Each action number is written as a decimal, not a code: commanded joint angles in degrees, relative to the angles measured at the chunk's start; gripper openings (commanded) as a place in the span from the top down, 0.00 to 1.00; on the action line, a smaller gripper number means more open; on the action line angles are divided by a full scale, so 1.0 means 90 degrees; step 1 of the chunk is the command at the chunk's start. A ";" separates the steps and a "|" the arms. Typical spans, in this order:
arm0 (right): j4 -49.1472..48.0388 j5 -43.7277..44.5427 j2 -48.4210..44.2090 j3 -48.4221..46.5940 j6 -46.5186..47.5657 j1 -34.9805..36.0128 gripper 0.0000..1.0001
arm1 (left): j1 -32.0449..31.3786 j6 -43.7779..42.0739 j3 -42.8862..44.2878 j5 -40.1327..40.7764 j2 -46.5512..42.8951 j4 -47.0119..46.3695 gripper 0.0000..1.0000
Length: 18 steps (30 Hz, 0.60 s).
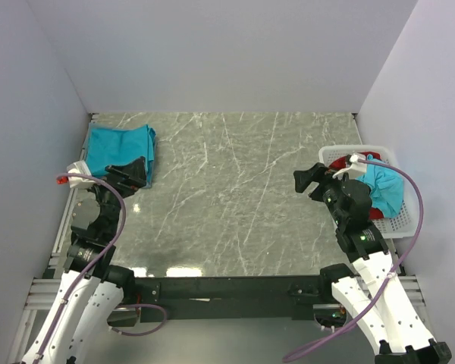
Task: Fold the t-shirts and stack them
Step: Grab the tshirt from the pile
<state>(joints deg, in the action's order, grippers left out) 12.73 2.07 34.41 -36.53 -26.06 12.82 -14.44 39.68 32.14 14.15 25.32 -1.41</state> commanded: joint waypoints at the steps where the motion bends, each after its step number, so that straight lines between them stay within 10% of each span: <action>1: -0.0058 0.0063 -0.0025 -0.0266 -0.0053 -0.0018 0.02 | 0.0002 0.0005 0.0091 -0.0069 -0.0099 -0.0127 0.01; 10: -0.0390 0.0697 0.0024 -0.0051 -0.0414 -0.0008 0.02 | 0.0002 -0.0083 -0.0017 -0.0459 0.0145 -0.0343 0.01; 18: 0.1699 0.3735 0.1087 -0.1114 -0.0825 -0.0573 0.00 | 0.0002 -0.0044 -0.0016 -0.0469 0.0438 -0.0322 0.01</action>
<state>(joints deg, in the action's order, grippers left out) 19.99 22.92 40.80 -40.77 -31.68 11.03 -14.44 39.66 30.89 11.57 29.21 -2.66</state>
